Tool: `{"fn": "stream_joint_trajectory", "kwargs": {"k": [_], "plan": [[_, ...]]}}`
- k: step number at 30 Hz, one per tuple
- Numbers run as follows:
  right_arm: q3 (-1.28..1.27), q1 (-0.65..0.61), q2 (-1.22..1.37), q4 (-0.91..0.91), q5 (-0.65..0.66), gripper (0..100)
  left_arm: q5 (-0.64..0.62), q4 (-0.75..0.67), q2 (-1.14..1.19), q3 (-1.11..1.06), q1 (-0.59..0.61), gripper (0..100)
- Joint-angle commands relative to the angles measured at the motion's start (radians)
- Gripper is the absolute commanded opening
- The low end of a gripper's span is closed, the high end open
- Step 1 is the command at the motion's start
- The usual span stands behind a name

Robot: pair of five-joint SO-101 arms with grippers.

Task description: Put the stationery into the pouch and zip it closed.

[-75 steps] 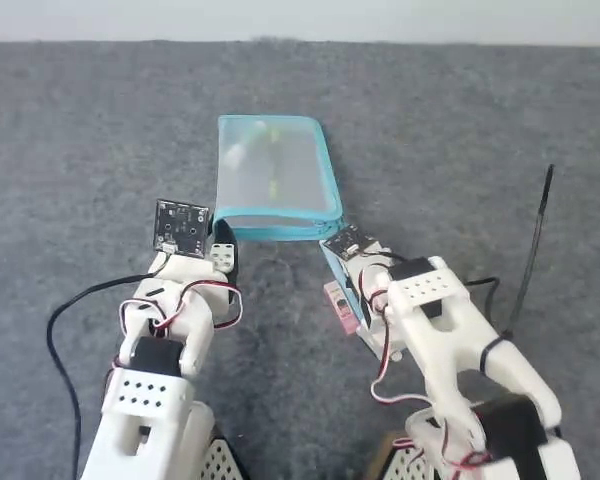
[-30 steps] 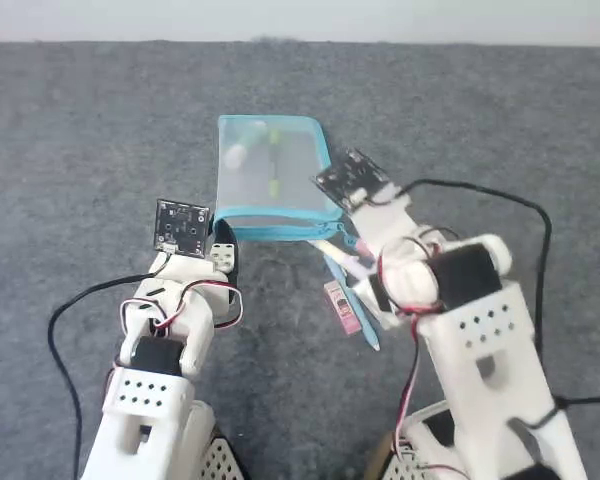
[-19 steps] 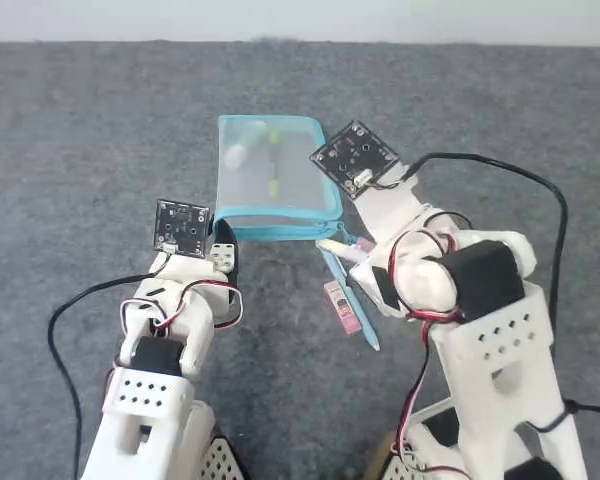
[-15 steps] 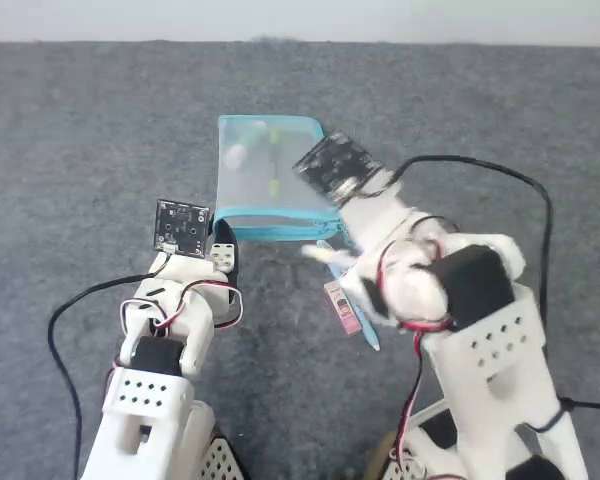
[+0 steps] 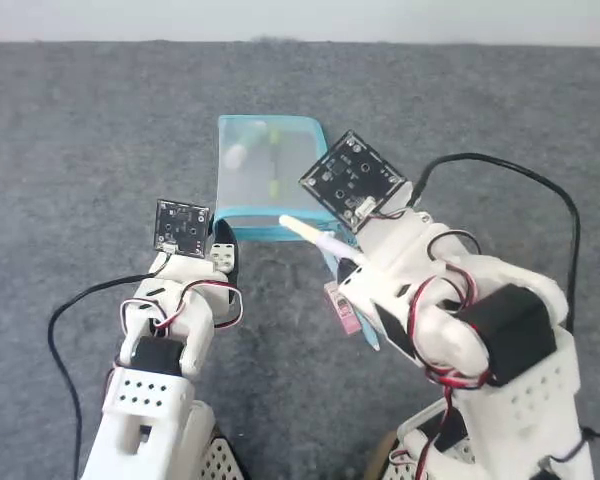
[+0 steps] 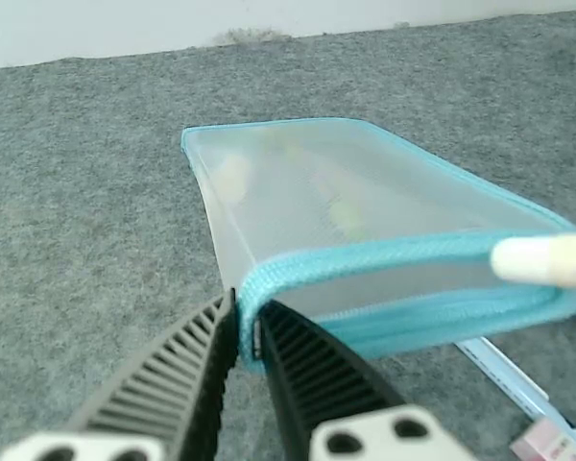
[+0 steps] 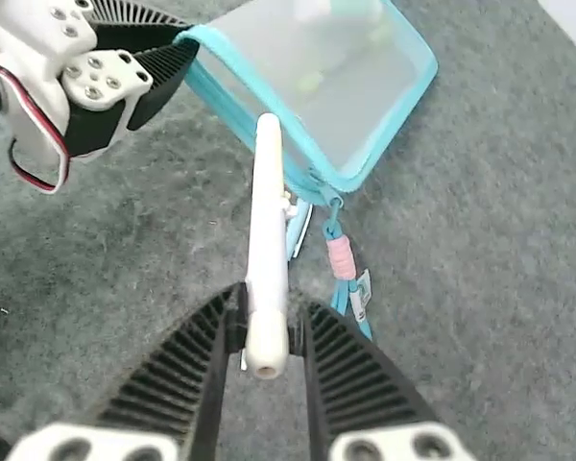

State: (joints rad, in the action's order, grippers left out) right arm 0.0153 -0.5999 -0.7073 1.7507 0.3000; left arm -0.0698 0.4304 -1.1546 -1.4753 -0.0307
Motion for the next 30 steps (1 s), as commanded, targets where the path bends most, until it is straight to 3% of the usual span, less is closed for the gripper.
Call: {"fn": "stream_joint_trajectory", "kwargs": {"k": [1,30], "plan": [[0.021,0.016,-0.013,-0.001,-0.012,0.8,-0.008,-0.032,0.002,0.031,0.005,1],[0.021,0.016,0.433,-0.211,-0.037,0.8,-0.006,-0.034,-0.002,0.033,0.005,1]]}}
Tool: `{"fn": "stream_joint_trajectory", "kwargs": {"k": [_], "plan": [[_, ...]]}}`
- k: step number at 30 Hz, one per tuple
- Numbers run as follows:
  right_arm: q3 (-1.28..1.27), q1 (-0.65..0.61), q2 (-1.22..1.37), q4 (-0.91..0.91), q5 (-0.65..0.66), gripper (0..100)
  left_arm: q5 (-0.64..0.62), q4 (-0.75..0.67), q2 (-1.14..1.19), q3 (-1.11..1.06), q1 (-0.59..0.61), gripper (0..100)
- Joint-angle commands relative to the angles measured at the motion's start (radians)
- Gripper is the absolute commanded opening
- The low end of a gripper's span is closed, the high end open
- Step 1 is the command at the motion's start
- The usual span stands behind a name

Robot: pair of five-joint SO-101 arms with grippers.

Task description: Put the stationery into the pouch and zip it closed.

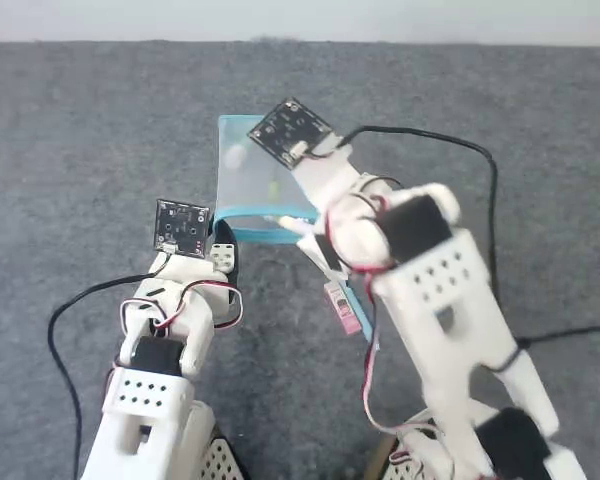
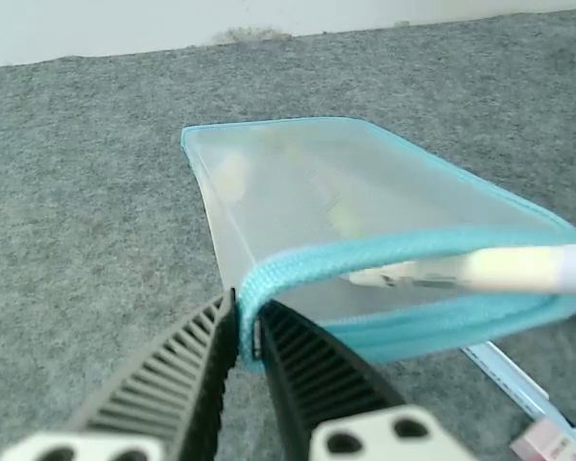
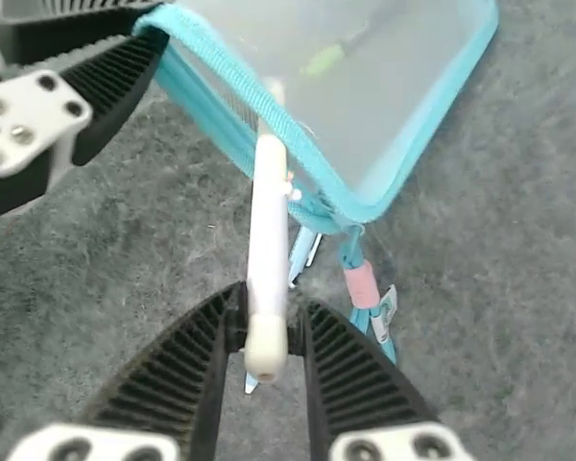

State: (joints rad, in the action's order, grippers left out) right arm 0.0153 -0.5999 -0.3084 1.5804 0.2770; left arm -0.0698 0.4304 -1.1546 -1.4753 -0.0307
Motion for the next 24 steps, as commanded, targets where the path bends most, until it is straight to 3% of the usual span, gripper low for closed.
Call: {"fn": "stream_joint_trajectory", "kwargs": {"k": [1,10,14,18,24], "plan": [[0.021,0.016,0.058,-0.054,-0.015,0.8,-0.006,-0.034,-0.002,0.033,0.005,1],[0.040,-0.085,0.251,-0.193,-0.046,1.1,-0.006,-0.032,0.003,0.028,-0.043,1],[0.103,-0.087,0.254,-0.196,-0.080,10.3,-0.006,-0.032,0.005,0.028,-0.048,1],[0.166,-0.085,0.249,-0.151,-0.072,21.6,-0.006,-0.032,0.005,0.028,-0.048,1],[0.233,-0.076,0.191,-0.002,-0.043,22.5,-0.005,-0.032,0.005,0.028,-0.046,1]]}}
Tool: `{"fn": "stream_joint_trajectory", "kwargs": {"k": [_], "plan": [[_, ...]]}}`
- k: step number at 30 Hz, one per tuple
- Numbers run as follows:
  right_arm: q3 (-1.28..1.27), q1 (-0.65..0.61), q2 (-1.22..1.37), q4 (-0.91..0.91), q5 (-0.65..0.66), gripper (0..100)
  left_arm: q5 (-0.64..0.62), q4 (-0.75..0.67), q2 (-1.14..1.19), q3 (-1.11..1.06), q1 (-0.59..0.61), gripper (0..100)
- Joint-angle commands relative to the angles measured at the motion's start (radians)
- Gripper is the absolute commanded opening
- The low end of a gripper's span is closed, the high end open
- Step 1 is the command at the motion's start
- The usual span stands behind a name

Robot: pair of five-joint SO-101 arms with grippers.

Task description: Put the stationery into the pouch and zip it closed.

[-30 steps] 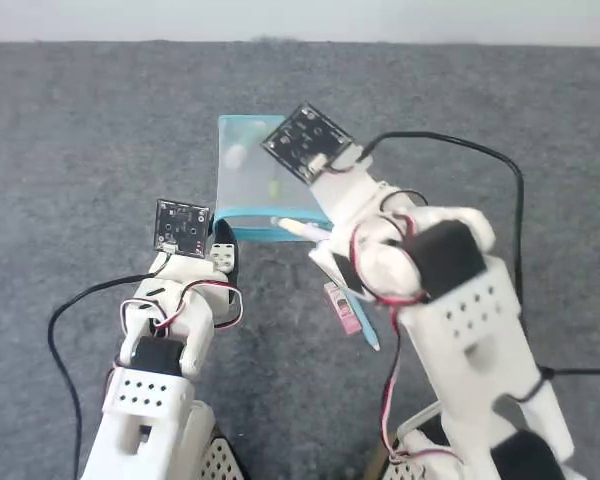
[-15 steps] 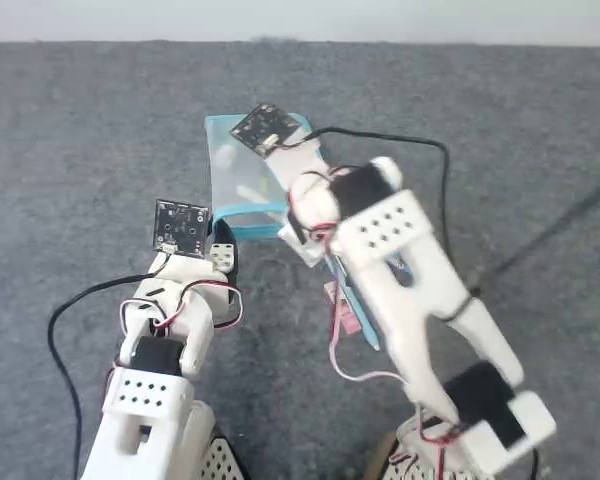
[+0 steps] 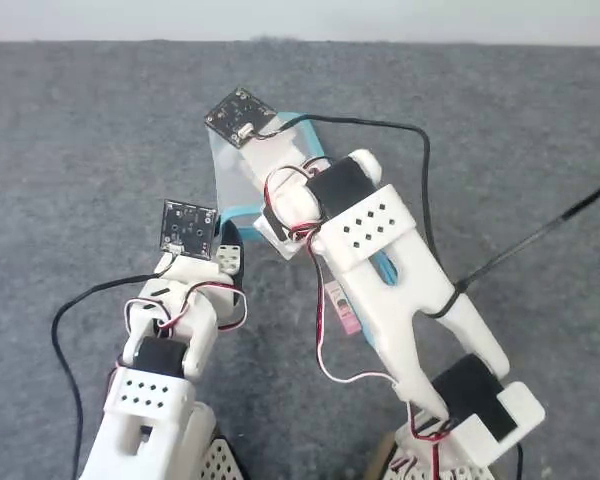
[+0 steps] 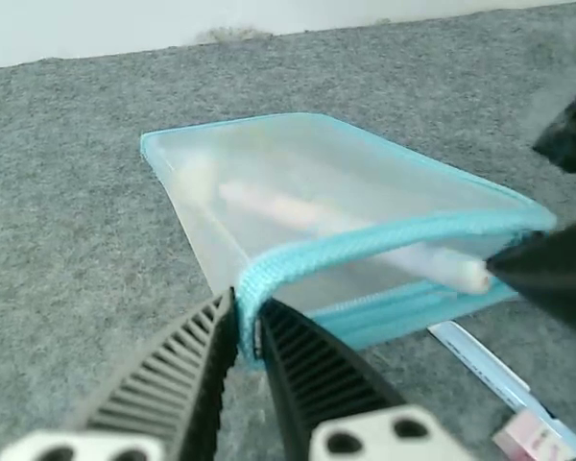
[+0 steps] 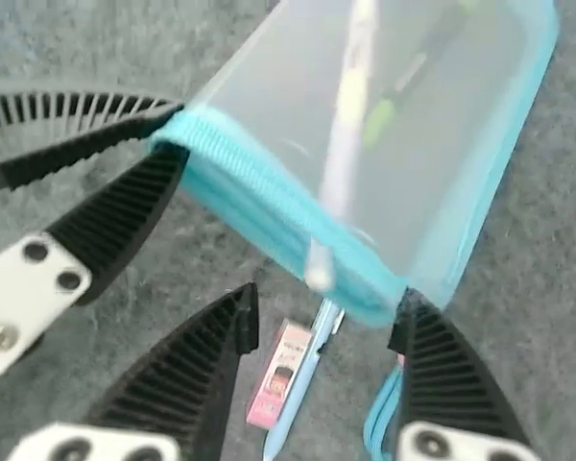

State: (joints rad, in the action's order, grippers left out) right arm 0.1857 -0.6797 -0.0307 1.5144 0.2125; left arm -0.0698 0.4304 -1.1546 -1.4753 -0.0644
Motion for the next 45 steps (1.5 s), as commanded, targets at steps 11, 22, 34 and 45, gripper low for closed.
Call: {"fn": "stream_joint_trajectory", "kwargs": {"k": [11,22,34,45], "plan": [[-0.491,0.128,-0.364,0.015,0.072,22.4,-0.005,-0.032,0.005,0.028,-0.012,1],[-0.951,0.137,-0.395,-0.286,0.068,22.3,-0.005,-0.028,0.005,0.028,-0.012,1],[-1.148,0.162,-0.395,-0.487,0.020,21.7,-0.005,-0.028,0.005,0.028,-0.012,1],[-1.185,0.220,-0.360,-0.527,0.029,11.0,-0.005,-0.026,-0.002,0.018,-0.012,1]]}}
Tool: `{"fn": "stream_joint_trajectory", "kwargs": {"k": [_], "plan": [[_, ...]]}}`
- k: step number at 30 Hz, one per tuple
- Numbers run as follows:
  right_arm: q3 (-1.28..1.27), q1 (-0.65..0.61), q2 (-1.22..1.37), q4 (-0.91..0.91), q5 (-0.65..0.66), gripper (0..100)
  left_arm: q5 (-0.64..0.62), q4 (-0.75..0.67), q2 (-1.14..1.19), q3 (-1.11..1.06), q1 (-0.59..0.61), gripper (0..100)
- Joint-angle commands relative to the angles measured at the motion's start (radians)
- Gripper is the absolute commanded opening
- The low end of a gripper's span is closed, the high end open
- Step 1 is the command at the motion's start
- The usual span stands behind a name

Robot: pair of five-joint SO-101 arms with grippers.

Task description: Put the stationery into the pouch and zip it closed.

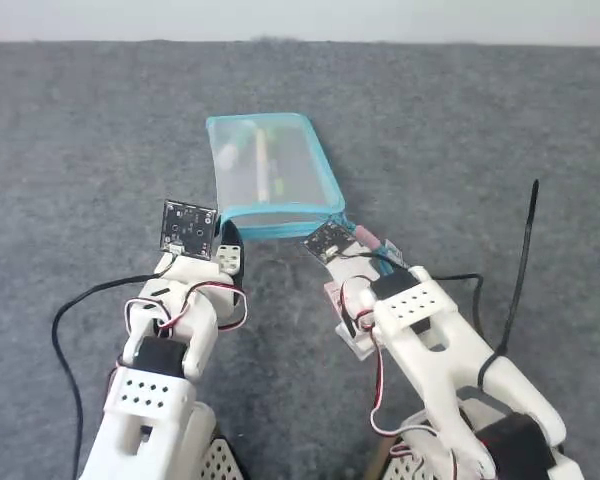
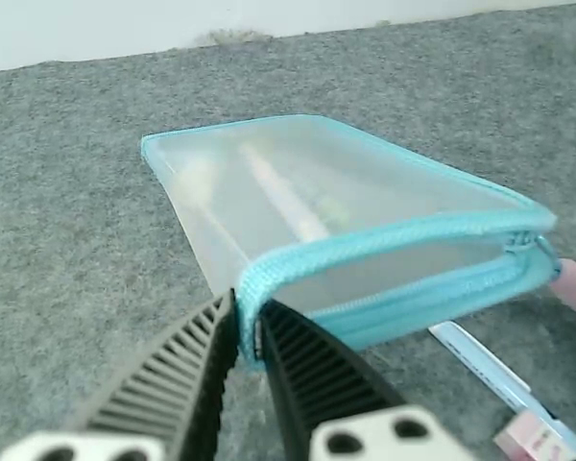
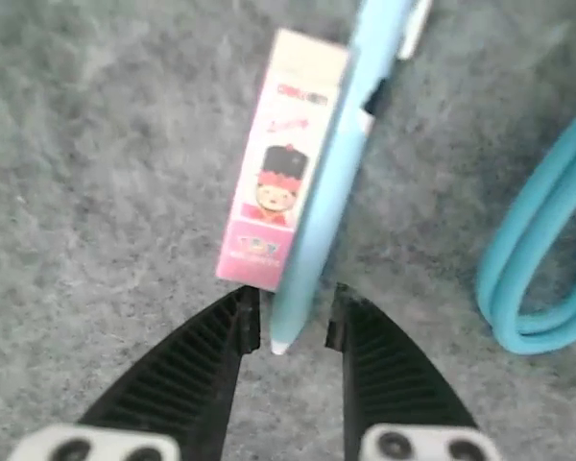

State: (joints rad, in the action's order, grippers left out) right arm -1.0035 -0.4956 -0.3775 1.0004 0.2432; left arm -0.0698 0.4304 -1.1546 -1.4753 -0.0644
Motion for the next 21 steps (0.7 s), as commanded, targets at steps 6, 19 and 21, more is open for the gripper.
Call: {"fn": "stream_joint_trajectory", "kwargs": {"k": [6,19,21], "plan": [[0.029,0.062,0.074,-0.015,0.032,4.3,-0.005,-0.026,-0.002,0.016,-0.012,1],[0.095,0.243,-0.051,0.119,0.069,0.8,-0.005,-0.026,-0.002,0.016,-0.012,1],[0.153,0.300,-0.139,0.216,0.123,0.8,-0.005,-0.026,-0.002,0.016,-0.012,1]]}}
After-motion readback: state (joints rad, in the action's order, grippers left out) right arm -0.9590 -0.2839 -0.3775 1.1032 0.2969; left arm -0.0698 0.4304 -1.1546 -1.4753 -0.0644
